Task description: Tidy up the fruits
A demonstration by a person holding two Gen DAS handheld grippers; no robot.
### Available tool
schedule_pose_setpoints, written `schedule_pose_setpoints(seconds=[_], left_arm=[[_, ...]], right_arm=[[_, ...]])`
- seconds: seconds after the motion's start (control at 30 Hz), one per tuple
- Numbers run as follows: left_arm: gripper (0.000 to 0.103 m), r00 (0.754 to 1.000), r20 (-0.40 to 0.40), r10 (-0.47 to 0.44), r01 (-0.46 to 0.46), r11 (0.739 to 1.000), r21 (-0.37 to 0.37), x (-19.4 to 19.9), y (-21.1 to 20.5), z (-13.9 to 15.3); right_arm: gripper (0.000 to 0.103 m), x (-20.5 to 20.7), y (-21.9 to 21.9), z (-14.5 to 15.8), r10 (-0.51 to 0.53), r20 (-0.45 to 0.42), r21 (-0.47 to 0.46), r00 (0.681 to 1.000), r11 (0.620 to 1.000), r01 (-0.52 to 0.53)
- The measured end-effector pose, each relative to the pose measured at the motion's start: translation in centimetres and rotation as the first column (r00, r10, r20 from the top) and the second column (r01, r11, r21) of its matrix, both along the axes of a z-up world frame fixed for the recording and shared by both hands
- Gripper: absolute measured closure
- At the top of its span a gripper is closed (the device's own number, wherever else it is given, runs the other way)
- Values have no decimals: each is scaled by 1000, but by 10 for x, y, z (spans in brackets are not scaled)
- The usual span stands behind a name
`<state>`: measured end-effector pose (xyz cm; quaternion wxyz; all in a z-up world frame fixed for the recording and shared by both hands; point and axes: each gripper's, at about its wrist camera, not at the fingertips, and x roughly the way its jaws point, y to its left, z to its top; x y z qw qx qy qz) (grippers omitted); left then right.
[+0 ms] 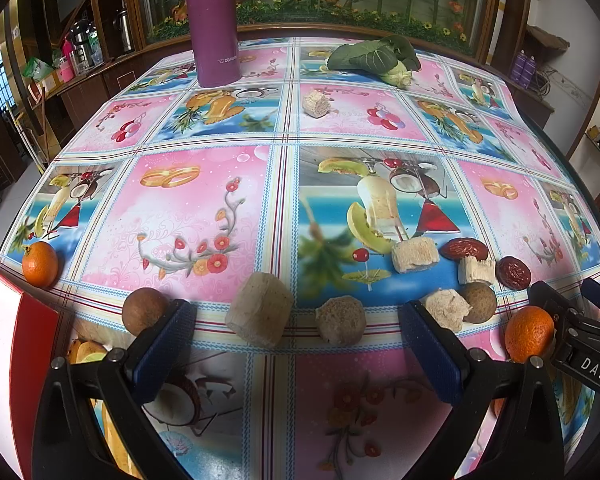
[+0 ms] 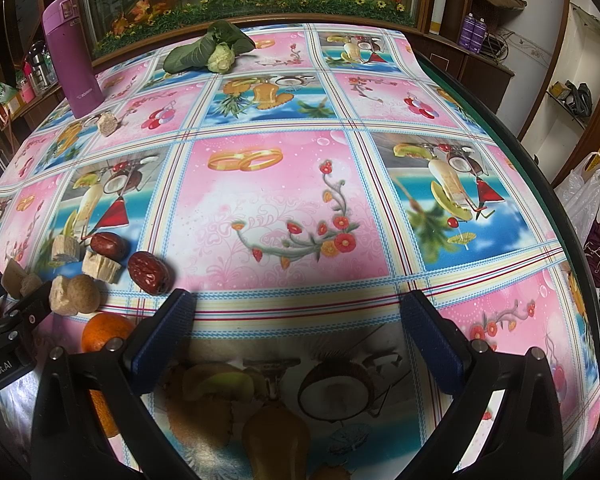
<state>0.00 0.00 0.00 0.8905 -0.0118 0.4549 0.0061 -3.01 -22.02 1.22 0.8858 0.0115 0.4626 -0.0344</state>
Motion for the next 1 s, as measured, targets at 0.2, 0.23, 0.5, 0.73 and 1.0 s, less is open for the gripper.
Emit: schedule_pose_setpoints(seconds=[0.2, 0.23, 0.5, 0.73, 1.0], left_arm=[[1, 998, -53, -44, 44, 999, -7, 0, 4, 2], [1, 998, -54, -20, 19, 1000, -9, -4, 9, 2], [0, 983, 180, 31, -38, 999, 37, -84, 44, 60], [0, 973, 226, 43, -41, 999, -11, -109, 56, 73], [0, 976, 214, 28, -28, 1000, -2, -114, 53, 68]], right_arm=[[0, 0, 0, 0, 0, 0, 0, 1000, 1000, 0], [0, 0, 0, 0, 0, 0, 0, 1000, 1000, 0], [0, 0, 0, 0, -1, 0, 0, 1000, 1000, 1], [0, 1, 0, 0, 22, -35, 13, 999, 1000, -22], [0, -57, 28, 42, 66, 175, 52, 982, 996, -77]])
